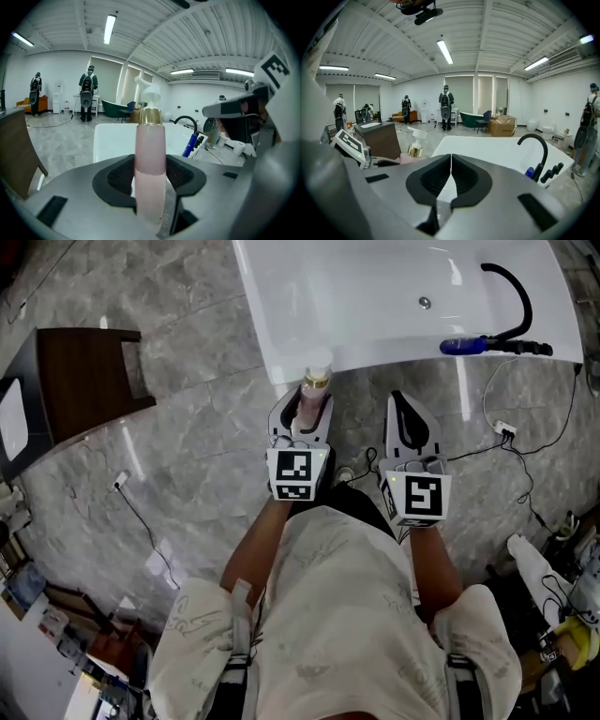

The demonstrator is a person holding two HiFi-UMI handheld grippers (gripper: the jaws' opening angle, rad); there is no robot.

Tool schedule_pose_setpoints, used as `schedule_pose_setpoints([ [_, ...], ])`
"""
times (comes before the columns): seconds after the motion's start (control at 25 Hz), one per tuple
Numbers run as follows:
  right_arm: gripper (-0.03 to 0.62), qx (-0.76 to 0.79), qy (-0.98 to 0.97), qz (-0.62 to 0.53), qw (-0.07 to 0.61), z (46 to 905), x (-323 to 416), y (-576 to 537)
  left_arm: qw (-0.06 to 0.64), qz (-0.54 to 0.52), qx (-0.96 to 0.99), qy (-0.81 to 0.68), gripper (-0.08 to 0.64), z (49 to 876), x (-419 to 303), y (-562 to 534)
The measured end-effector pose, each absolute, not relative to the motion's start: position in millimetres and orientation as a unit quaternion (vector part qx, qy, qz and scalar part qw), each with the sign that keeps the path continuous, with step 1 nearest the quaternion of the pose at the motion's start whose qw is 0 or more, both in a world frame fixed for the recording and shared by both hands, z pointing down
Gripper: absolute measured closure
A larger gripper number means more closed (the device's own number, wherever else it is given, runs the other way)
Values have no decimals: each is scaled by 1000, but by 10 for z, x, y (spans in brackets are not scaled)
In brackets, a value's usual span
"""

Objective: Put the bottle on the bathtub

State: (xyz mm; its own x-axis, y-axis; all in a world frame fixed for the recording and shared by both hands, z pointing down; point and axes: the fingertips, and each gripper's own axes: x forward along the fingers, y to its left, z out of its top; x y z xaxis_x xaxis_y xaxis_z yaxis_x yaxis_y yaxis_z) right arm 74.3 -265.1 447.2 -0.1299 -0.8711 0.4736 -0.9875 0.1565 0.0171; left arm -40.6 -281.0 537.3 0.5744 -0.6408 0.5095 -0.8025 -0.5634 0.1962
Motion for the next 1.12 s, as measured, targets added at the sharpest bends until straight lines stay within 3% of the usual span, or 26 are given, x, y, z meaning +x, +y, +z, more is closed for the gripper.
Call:
schedule_pose_setpoints([
  [1.12,601,671,-674,194,242,4829,1067,-2778,133,188,909,-348,354,6308,637,-3904],
])
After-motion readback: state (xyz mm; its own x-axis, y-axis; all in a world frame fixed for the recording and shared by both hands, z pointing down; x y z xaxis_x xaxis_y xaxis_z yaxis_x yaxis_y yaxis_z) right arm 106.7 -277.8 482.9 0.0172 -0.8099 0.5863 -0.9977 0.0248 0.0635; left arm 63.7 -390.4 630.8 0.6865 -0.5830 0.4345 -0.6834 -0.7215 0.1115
